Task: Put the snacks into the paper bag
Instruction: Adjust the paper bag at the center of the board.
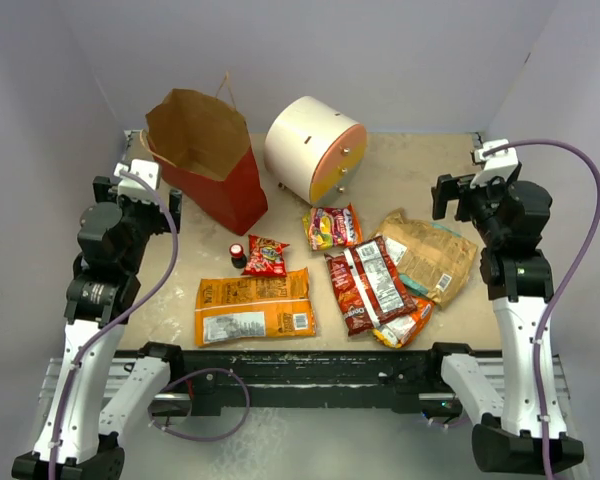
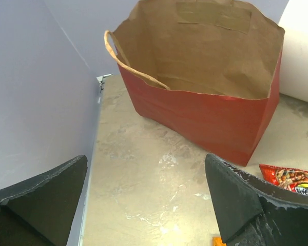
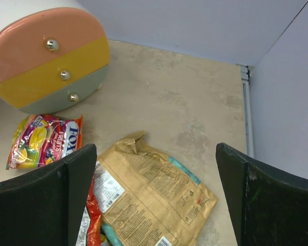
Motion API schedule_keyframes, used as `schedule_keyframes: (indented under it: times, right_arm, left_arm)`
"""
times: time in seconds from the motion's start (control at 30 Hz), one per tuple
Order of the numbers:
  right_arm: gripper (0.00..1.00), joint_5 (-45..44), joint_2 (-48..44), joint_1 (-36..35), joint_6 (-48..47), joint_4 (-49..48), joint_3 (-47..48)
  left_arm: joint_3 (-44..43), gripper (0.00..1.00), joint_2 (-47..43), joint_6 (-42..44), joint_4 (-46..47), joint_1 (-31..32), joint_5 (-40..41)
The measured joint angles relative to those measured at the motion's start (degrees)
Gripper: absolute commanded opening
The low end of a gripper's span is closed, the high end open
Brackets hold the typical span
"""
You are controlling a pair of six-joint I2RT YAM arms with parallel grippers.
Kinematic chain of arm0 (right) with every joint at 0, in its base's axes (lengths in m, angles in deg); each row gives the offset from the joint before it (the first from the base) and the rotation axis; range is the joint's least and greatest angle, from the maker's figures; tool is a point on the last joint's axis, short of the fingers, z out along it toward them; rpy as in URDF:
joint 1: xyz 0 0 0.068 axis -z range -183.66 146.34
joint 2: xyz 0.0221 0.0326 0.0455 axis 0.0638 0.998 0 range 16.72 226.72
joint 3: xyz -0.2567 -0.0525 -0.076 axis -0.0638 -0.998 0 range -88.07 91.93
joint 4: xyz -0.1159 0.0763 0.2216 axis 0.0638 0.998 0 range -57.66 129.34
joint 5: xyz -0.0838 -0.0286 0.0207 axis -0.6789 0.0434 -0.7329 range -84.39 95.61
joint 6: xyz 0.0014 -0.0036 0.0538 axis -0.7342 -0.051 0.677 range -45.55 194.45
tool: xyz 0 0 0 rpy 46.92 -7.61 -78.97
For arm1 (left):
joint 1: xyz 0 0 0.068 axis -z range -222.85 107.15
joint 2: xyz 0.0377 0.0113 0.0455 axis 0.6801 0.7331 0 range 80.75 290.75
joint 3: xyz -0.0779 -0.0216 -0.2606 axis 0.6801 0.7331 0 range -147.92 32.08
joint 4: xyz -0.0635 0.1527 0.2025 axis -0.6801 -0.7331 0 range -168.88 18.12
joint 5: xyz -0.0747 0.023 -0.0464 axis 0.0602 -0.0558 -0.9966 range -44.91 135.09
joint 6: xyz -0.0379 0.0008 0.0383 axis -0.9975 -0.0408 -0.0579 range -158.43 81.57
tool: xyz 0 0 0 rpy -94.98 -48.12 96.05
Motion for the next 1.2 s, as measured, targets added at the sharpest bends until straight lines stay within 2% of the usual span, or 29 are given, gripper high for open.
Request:
schedule_keyframes:
  times: [0.83, 1.2]
  right_arm:
    - [1.0, 9.1, 3.4, 1.8, -1.6, -5.6, -2.8]
    - [1.0, 11.7, 3.1, 1.8, -4.6, -9.7, -9.3]
  left_arm:
    - [3.3, 0.99, 3.0, -0.1, -0.3, 0.7, -5.4]
    - [-6.3, 0.99, 16.4, -4.0, -0.7, 2.5, -10.3]
